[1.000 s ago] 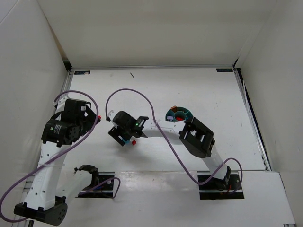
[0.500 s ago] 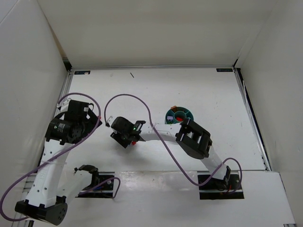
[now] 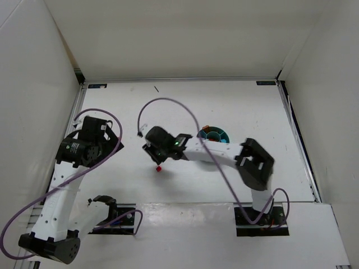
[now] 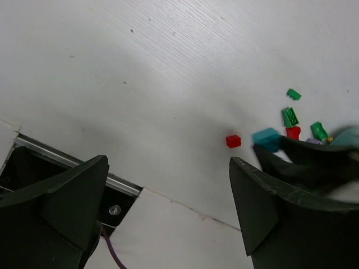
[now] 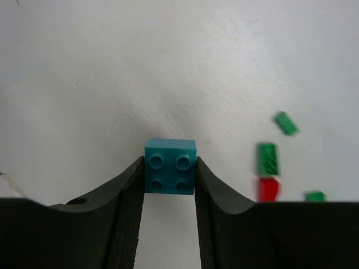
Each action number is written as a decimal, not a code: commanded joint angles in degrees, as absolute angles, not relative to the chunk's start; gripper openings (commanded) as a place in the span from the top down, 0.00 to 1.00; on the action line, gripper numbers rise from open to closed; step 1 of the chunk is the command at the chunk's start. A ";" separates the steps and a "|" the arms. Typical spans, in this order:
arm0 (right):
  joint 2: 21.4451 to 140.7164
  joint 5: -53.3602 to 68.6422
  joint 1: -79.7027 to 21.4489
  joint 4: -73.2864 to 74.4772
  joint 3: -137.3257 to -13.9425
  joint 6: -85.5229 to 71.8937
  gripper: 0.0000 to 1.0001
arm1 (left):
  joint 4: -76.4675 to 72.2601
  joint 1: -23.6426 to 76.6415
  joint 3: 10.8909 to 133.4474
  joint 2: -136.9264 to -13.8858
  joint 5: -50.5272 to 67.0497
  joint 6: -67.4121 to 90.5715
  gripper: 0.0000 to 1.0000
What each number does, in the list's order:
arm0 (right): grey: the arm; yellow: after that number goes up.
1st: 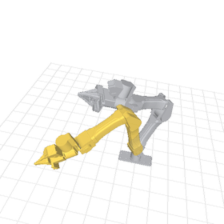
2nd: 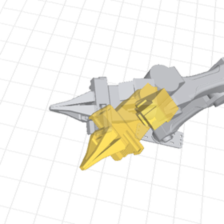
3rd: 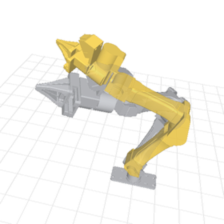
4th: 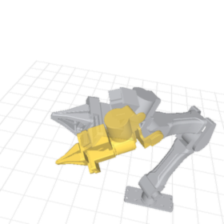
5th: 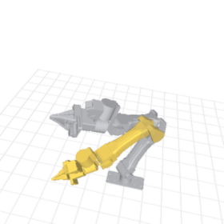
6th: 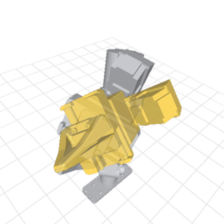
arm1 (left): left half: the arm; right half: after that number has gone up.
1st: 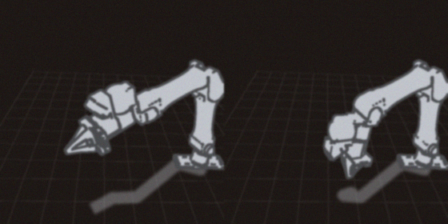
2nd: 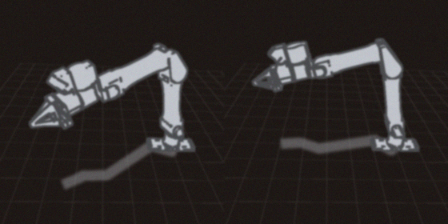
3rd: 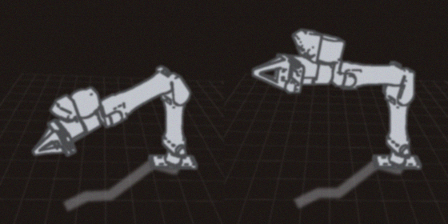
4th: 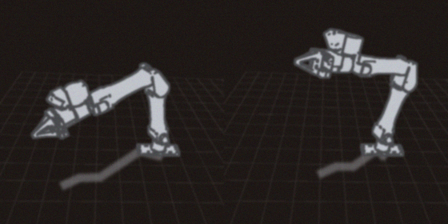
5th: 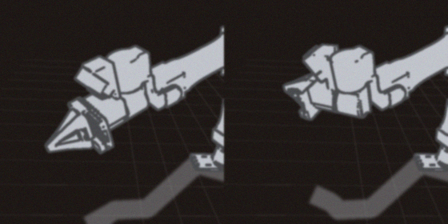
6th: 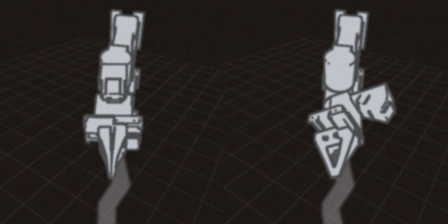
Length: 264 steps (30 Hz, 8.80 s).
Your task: Sort the legos into containers by color
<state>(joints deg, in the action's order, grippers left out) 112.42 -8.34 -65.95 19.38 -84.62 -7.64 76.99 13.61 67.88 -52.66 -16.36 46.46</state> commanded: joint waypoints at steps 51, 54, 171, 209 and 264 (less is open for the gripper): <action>76.64 -9.58 -26.10 31.29 -60.21 -17.31 0.45 | 66.62 26.63 83.06 -87.71 -3.52 33.84 0.01; 76.20 -9.23 -25.84 31.03 -60.38 -17.14 0.41 | 66.62 26.63 83.14 -87.71 -3.43 33.84 0.01; 43.33 -6.33 -8.00 38.85 -52.91 -14.68 0.38 | 64.60 51.94 136.93 -127.27 4.66 25.40 0.49; 93.06 3.91 -51.33 23.90 -78.83 7.03 0.40 | 65.39 16.09 65.48 -66.55 -4.48 38.32 0.00; 109.52 -5.45 -53.00 21.62 -82.71 4.75 0.49 | 64.25 11.25 65.39 -68.38 0.78 34.10 0.00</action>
<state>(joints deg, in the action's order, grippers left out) 115.59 -3.99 -53.19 21.26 -82.63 3.25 65.49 11.68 63.66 -68.86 -0.64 34.09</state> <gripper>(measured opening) 0.510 0.995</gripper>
